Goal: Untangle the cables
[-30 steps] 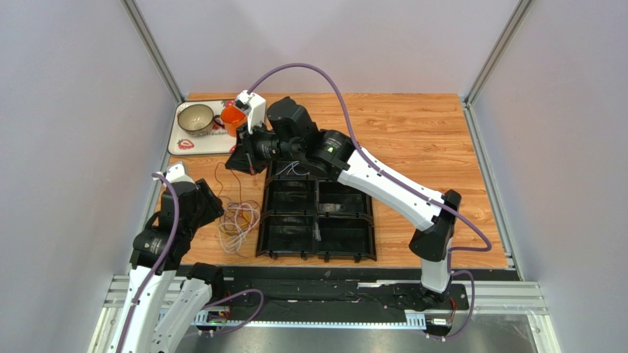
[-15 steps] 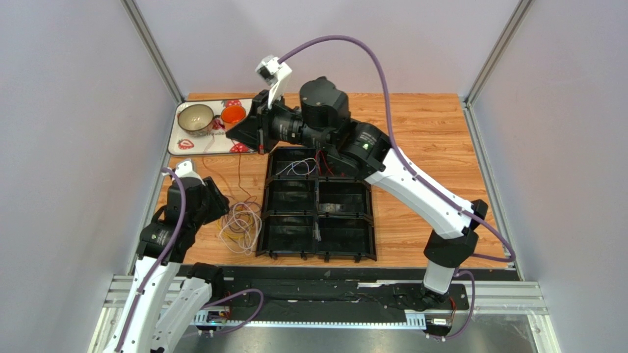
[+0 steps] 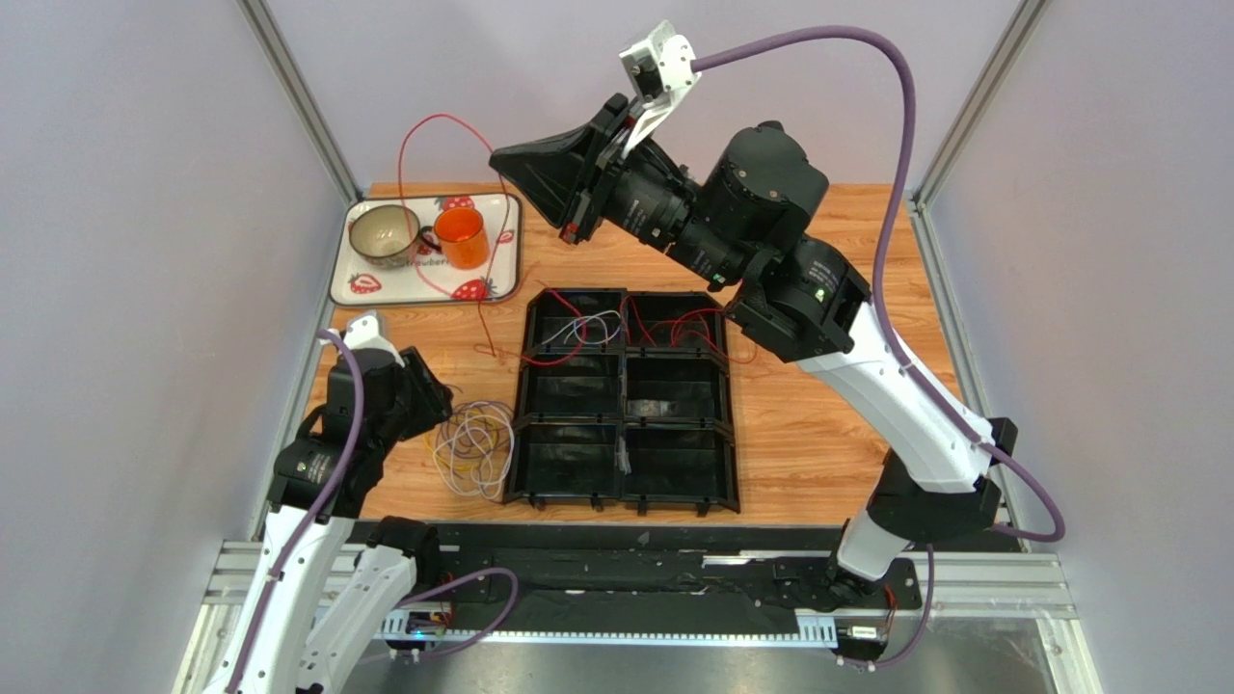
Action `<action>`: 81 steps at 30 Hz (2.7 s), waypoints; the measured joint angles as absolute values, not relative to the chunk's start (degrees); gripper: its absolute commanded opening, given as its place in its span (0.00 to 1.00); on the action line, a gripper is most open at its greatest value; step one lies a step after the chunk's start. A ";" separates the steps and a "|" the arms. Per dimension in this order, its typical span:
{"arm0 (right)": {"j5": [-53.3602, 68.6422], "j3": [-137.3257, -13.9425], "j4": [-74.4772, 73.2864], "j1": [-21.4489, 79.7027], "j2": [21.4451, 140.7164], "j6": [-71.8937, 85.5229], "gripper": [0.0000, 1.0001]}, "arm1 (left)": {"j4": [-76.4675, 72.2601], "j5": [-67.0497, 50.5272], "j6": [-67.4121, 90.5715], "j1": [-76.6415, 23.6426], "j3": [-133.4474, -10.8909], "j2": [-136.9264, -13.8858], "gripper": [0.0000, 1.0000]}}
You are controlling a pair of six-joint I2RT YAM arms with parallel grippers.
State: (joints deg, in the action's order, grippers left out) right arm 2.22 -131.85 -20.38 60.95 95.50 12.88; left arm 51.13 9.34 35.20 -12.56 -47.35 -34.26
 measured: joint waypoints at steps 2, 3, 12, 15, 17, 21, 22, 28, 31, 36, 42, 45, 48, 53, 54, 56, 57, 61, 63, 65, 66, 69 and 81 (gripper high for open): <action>0.45 -131.85 -19.94 60.95 95.26 11.00 0.00 | 51.13 9.19 35.20 -12.56 -47.35 -34.26 0.51; -0.51 -131.85 -19.68 60.95 95.18 10.00 0.00 | 51.11 9.08 35.20 -12.56 -47.35 -34.28 0.51; -9.87 -129.54 -17.76 60.38 92.75 -0.58 0.00 | 51.11 8.60 35.18 -12.56 -47.35 -34.39 0.51; -11.81 -126.74 -16.53 59.22 91.15 -2.09 0.00 | 51.11 8.36 35.16 -12.56 -47.35 -34.54 0.51; -12.75 -125.36 -16.01 58.39 90.56 -2.70 0.00 | 51.11 8.16 35.11 -12.56 -47.35 -34.70 0.51; -14.57 -123.68 -15.53 57.17 90.30 -3.81 0.00 | 51.09 7.94 35.00 -12.56 -47.35 -34.98 0.50; -14.96 -123.57 -15.55 57.04 90.30 -4.19 0.00 | 51.09 7.94 35.00 -12.56 -47.35 -34.98 0.50; -17.30 -122.83 -15.03 55.59 90.28 -6.37 0.00 | 51.09 7.81 35.00 -12.56 -47.35 -34.98 0.50; -17.91 -121.67 -14.46 53.93 90.21 -6.55 0.00 | 51.09 7.75 34.98 -12.56 -47.35 -34.98 0.50; -18.28 -118.63 -14.02 51.03 89.65 -6.52 0.00 | 51.09 7.55 34.98 -12.56 -47.35 -35.31 0.50; -19.40 -112.49 -12.75 48.66 86.85 -6.52 0.00 | 51.09 7.33 34.79 -12.56 -47.35 -35.57 0.50; -19.62 -110.04 -12.32 47.18 85.54 -6.50 0.00 | 51.09 7.29 34.61 -12.56 -47.35 -35.59 0.49; -19.86 -108.36 -11.81 46.00 84.60 -6.50 0.00 | 51.09 7.11 34.57 -12.56 -47.35 -35.66 0.49; -20.14 -105.69 -10.94 45.23 83.46 -6.46 0.00 | 51.09 6.92 34.54 -12.56 -47.35 -36.07 0.49; -20.21 -104.92 -10.52 45.17 83.22 -6.44 0.00 | 51.09 6.90 34.54 -12.56 -47.35 -36.18 0.49; -20.34 -102.91 -10.07 44.99 82.41 -6.28 0.00 | 51.09 6.85 34.54 -12.56 -47.35 -36.38 0.49; -20.38 -101.84 -9.76 44.91 81.97 -6.26 0.00 | 51.09 6.83 34.54 -12.56 -47.35 -36.42 0.49; -20.62 -96.90 -9.19 43.94 79.99 -5.52 0.00 | 51.09 6.55 34.54 -12.56 -47.35 -36.56 0.48; -20.62 -94.65 -9.02 43.11 79.20 -4.89 0.00 | 51.09 6.48 34.52 -12.56 -47.35 -36.64 0.48; -20.56 -92.53 -8.73 42.17 78.59 -4.05 0.00 | 51.09 6.46 34.52 -12.56 -47.35 -36.77 0.48; -20.53 -91.59 -8.67 41.74 78.35 -3.70 0.00 | 51.11 6.46 34.52 -12.56 -47.35 -36.82 0.48; -20.47 -89.01 -8.54 40.51 77.97 -2.50 0.00 | 51.11 6.46 34.52 -12.56 -47.35 -36.93 0.48; -18.92 -78.54 -7.68 36.86 74.98 1.87 0.00 | 51.09 6.46 34.52 -12.56 -47.35 -37.26 0.48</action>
State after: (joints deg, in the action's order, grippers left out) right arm -18.92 -78.54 -7.68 36.86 74.98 1.87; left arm 51.09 6.46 34.52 -12.56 -47.35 -37.26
